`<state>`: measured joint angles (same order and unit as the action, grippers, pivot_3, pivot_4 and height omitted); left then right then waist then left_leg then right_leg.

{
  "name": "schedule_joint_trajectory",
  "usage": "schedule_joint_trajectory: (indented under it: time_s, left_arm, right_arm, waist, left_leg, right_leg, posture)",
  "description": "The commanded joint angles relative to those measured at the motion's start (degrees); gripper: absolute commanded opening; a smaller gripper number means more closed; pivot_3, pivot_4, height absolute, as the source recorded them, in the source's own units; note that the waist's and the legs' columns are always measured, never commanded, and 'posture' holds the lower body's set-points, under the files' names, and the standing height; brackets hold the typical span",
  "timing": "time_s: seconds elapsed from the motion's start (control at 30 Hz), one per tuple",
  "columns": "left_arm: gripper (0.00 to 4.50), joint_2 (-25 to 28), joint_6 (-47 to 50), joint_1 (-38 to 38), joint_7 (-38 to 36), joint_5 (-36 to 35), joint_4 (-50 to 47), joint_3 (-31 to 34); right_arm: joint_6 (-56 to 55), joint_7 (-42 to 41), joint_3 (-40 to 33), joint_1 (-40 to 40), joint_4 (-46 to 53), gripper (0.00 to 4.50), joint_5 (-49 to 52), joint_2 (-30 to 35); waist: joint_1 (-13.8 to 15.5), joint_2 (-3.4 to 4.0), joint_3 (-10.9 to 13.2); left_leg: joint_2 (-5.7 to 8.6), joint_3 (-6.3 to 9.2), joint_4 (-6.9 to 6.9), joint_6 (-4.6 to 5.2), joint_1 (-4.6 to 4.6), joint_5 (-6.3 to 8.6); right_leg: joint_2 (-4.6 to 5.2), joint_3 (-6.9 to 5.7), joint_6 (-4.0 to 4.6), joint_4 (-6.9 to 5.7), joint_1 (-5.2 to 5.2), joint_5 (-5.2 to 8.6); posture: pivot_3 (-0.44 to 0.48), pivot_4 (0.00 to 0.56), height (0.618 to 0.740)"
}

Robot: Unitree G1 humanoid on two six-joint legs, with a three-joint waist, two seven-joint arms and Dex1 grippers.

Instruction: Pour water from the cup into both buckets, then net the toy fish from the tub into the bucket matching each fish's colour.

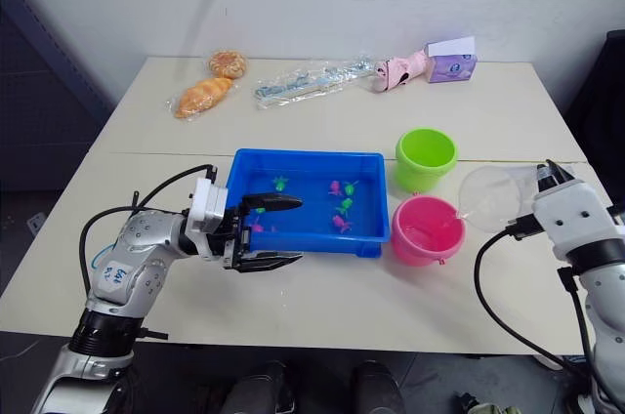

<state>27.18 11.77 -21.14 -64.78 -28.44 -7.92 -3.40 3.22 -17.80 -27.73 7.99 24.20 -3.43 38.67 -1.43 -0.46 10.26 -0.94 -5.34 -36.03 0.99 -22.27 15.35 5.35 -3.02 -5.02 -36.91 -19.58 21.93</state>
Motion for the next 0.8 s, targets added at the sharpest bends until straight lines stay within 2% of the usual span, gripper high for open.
schedule_joint_trajectory:
  time_s: [0.03, 0.8]
  left_arm:
    - [4.50, -0.22, -1.47, -0.88, 0.05, 0.62, 0.14, -0.15]
    - [4.50, -0.70, -1.72, -0.11, 0.79, 0.65, -0.66, 0.19]
  right_arm:
    - [-3.09, 1.03, -0.60, -1.05, 0.35, 0.03, -1.62, 0.09]
    - [-12.35, 2.08, 2.28, -4.72, -3.89, 0.03, -10.01, 0.57]
  waist:
    - [-0.01, 0.00, 0.00]
    - [0.01, 0.00, 0.00]
  left_leg:
    - [0.00, 0.00, 0.00, 0.00, 0.00, 0.00]
    - [0.00, 0.00, -0.03, 0.00, 0.00, -0.03]
  right_leg:
    - [0.00, 0.00, 0.00, 0.00, 0.00, 0.00]
    - [0.00, 0.00, 0.00, -0.01, 0.01, 0.00]
  posture:
    - [0.000, 0.150, 0.740]
    - [0.000, 0.150, 0.740]
